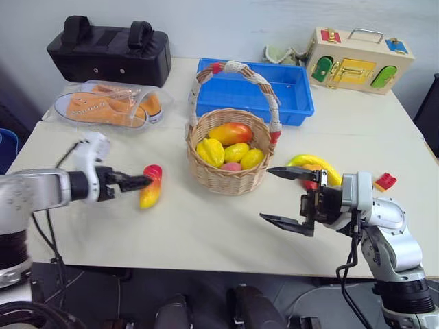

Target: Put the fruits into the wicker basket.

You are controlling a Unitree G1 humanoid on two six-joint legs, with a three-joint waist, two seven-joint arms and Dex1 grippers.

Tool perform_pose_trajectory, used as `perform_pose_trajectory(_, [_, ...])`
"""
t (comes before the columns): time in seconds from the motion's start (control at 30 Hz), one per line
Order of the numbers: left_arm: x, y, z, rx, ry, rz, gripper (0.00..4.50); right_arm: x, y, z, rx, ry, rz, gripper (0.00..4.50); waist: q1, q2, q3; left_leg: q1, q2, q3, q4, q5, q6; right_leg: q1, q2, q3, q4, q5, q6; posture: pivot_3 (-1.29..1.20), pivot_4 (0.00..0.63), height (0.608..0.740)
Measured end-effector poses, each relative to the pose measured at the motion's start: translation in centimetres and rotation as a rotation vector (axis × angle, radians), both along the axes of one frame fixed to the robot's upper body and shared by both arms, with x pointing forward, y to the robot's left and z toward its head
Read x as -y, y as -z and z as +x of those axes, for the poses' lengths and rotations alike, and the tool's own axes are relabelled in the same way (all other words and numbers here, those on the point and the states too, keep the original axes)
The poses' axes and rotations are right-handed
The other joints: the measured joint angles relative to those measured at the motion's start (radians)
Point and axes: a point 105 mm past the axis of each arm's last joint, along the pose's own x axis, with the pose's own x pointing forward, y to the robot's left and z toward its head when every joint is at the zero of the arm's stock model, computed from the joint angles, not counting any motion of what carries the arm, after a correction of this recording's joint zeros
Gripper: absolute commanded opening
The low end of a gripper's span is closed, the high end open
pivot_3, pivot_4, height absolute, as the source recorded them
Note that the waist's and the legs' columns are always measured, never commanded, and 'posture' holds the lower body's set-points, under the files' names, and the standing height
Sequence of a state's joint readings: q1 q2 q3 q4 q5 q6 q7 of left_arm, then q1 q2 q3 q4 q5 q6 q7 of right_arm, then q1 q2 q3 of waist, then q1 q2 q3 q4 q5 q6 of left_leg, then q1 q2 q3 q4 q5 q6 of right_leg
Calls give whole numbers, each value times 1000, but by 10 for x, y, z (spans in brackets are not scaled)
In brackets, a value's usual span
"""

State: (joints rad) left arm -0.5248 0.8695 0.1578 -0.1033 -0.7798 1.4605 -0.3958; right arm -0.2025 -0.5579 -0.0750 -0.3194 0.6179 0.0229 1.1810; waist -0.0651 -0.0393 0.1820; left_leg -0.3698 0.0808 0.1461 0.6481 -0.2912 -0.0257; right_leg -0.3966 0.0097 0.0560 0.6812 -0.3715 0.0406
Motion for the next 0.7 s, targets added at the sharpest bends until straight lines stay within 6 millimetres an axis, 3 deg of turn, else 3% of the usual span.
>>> perform_pose_trajectory(0.03, [2,4,2,-5,2,13,4500,1,1,-1,-3,9,3,4444,1,0,0,0,0,0,0,0,0,0,0,0,0,0,0,0,150,740])
perform_pose_trajectory(0.13, [4,6,8,2,-7,18,3886,3,4,-3,-19,24,6,4500,8,0,0,0,0,0,3,1,1,2,0,0,0,0,0,0,150,740])
perform_pose_trajectory(0.33, [-3,11,12,41,-13,53,2061,6,7,-4,-33,55,15,4500,8,0,0,1,-1,0,5,1,2,4,-1,1,0,-1,-1,0,150,740])
perform_pose_trajectory(0.43, [-13,7,10,105,12,42,1875,11,8,-4,-42,98,18,4500,7,0,0,0,-1,0,3,1,1,2,-1,1,0,-1,-1,0,150,740])
perform_pose_trajectory(0.5, [-18,-14,8,242,86,-9,1875,19,8,-3,-44,148,20,4500,8,0,0,0,0,0,3,1,1,2,-1,0,0,-1,-1,0,150,740])
perform_pose_trajectory(0.6, [-5,-55,-1,503,312,-53,1875,30,8,-4,-44,212,17,4500,11,0,0,0,-1,0,2,1,1,3,-1,0,-3,-1,-2,0,150,740])
perform_pose_trajectory(0.7, [35,-87,-9,702,589,-106,1875,46,11,-4,-49,296,4,4500,32,1,1,-1,-2,0,3,1,3,5,-1,0,-5,-1,-2,0,150,740])
